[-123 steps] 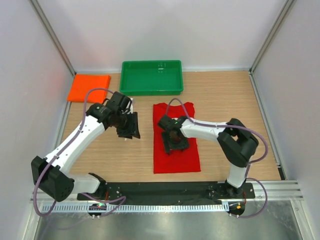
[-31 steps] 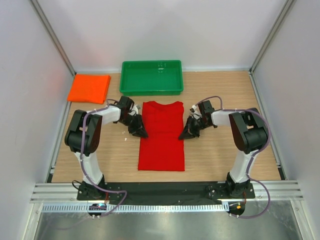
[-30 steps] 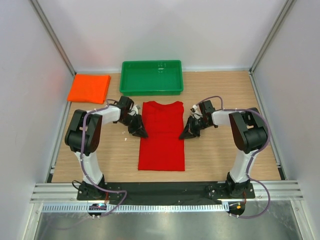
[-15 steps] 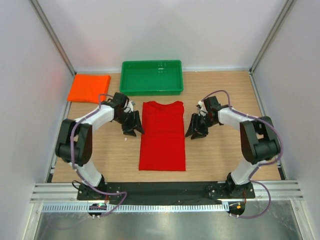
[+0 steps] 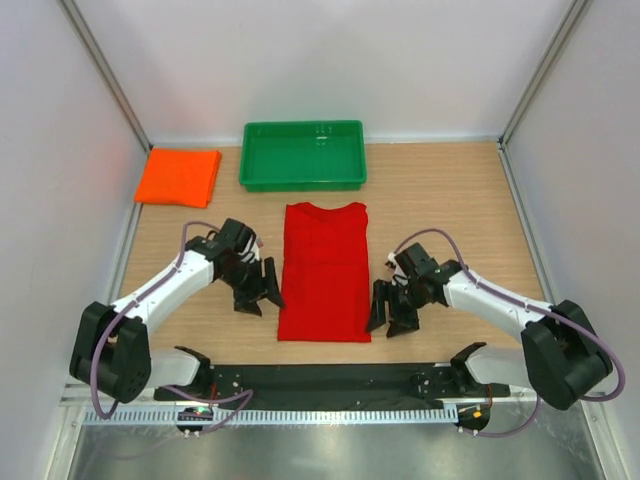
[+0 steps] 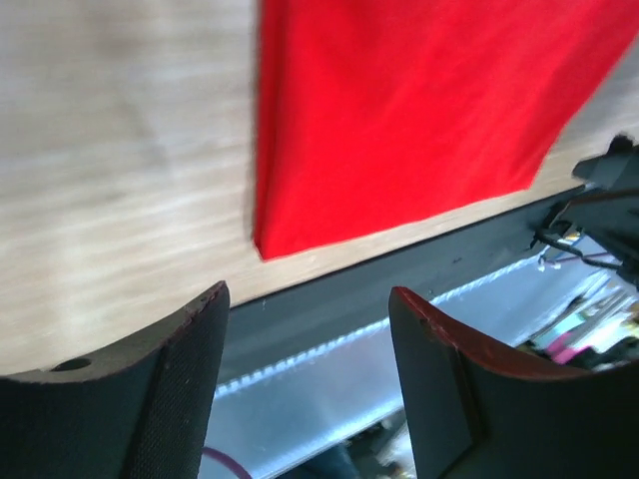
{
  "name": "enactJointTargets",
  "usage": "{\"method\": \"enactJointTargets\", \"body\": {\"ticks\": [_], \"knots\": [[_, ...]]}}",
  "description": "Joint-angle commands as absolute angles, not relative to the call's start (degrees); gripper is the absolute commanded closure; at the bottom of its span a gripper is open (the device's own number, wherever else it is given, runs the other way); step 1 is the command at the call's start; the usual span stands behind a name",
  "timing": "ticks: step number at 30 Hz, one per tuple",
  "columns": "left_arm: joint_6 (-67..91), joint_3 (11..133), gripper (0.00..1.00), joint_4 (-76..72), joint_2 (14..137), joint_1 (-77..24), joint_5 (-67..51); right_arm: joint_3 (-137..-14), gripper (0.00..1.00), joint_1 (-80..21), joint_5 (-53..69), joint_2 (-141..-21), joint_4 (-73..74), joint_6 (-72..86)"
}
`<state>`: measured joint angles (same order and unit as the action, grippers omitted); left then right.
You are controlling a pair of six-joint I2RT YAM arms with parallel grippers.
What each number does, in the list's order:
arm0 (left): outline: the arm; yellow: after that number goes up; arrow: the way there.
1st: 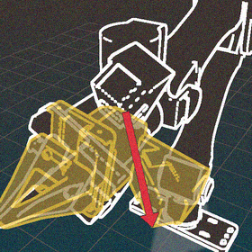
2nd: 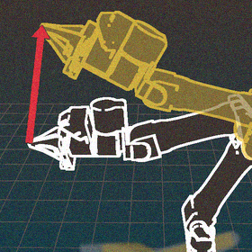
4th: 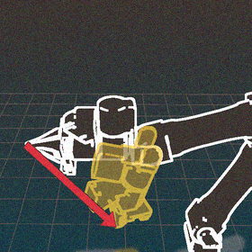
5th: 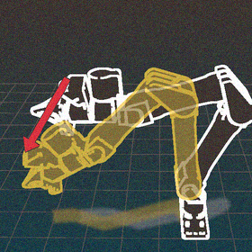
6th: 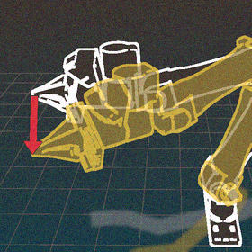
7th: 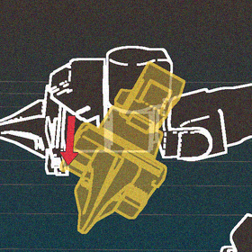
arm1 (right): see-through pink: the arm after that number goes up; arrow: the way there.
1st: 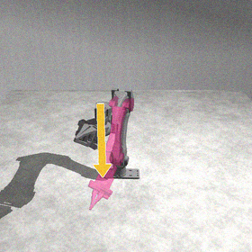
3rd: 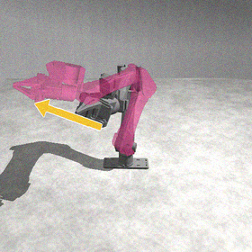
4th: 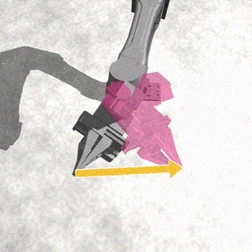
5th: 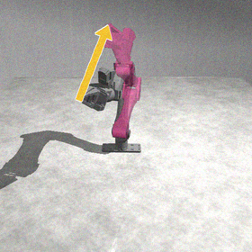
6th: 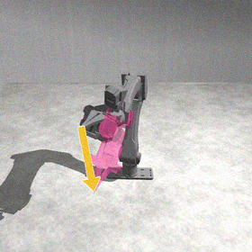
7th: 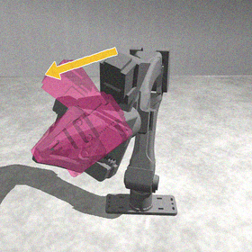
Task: Fold and stack the t-shirts
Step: Fold the tshirt
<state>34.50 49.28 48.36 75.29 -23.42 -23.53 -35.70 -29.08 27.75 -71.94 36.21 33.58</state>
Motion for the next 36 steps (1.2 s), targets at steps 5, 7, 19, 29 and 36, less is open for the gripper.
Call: {"method": "enactJointTargets", "body": {"ticks": [5, 7, 19, 29, 36], "knots": [[50.97, 35.97, 0.37, 43.97, 71.19, -23.12, -23.98, -25.93, 0.36, -31.55, 26.37, -66.45, 25.07, 52.02], [53.6, 33.93, 0.38, 39.93, 72.24, -23.2, -26.18, -24.44, 0.4, -31.55, 25.49, -66.8, 22.52, 55.0], [60.55, 30.06, 0.42, 36.22, 77.69, -23.12, -28.21, -22.5, 0.51, -31.9, 25.93, -68.99, 17.84, 60.03], [65.65, 28.65, 0.44, 34.19, 81.12, -23.2, -28.04, -22.24, 0.51, -32.61, 26.02, -67.33, 21.97, 59.07], [67.32, 28.39, 0.5, 32.7, 81.65, -23.2, -26.37, -20.92, 0.5, -33.57, 25.93, -66.63, 21.97, 59.41]]}}
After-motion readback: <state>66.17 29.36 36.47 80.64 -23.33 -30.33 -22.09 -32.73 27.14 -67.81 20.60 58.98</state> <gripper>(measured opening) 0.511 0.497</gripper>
